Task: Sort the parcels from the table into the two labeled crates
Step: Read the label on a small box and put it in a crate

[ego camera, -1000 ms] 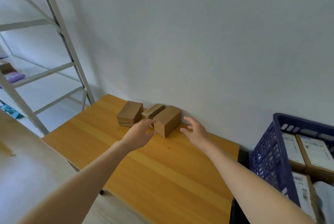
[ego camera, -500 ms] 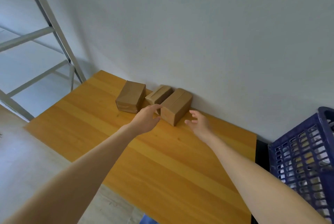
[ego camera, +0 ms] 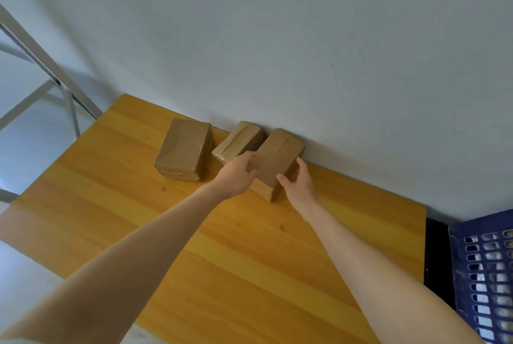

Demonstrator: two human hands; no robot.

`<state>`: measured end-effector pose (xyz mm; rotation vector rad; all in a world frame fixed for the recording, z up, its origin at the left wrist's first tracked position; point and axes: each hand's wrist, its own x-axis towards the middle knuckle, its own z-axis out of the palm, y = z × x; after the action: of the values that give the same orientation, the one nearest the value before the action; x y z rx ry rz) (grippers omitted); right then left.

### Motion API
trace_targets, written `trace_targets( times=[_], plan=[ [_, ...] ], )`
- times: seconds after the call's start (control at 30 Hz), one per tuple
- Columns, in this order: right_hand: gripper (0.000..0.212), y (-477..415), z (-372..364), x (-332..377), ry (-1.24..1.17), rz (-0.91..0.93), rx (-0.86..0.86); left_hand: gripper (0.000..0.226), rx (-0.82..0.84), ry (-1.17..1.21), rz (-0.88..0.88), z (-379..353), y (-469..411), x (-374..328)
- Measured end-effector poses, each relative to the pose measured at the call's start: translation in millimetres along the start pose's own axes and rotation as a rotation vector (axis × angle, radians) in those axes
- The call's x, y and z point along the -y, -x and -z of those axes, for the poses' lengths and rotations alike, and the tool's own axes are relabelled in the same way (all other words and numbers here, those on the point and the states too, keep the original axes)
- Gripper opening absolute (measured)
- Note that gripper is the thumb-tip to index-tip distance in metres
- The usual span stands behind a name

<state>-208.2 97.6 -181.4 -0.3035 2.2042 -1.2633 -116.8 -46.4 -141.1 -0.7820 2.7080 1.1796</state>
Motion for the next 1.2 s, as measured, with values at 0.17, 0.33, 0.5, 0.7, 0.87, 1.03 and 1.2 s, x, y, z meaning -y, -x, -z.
trace_targets(
  times=[0.17, 0.33, 0.5, 0.7, 0.87, 1.03, 1.2],
  plan=[
    [0.077, -6.3, -1.7, -8.4, -0.119, -0.037, 0.000, 0.062, 0.067, 0.081, 0.102, -10.9, -20.1, 3.9],
    [0.072, -6.3, 0.2, -10.8, -0.237, -0.091, -0.009, 0.053, 0.103, 0.193, 0.158, -15.3, -23.4, 2.3],
    [0.070, 2.9, 3.3, -11.6, -0.367, -0.151, -0.005, 0.047, 0.094, 0.218, 0.123, -20.1, -12.9, -4.8],
    [0.042, 37.5, 14.5, -8.3, -0.526, -0.187, -0.068, 0.039, 0.128, 0.256, 0.024, -21.4, 12.1, -14.4],
    [0.044, 79.8, 20.8, 3.6, -0.584, -0.162, -0.166, 0.040, 0.201, 0.338, -0.107, -12.9, 43.1, -23.6],
    [0.030, 128.4, 14.9, 19.5, -0.575, -0.141, -0.184, 0.053, 0.346, 0.394, -0.092, 5.3, 80.4, -25.3],
    [0.036, 181.8, -5.6, 23.6, -0.585, -0.095, -0.215, 0.057, 0.395, 0.431, -0.051, 20.9, 125.6, -16.1]
  ],
)
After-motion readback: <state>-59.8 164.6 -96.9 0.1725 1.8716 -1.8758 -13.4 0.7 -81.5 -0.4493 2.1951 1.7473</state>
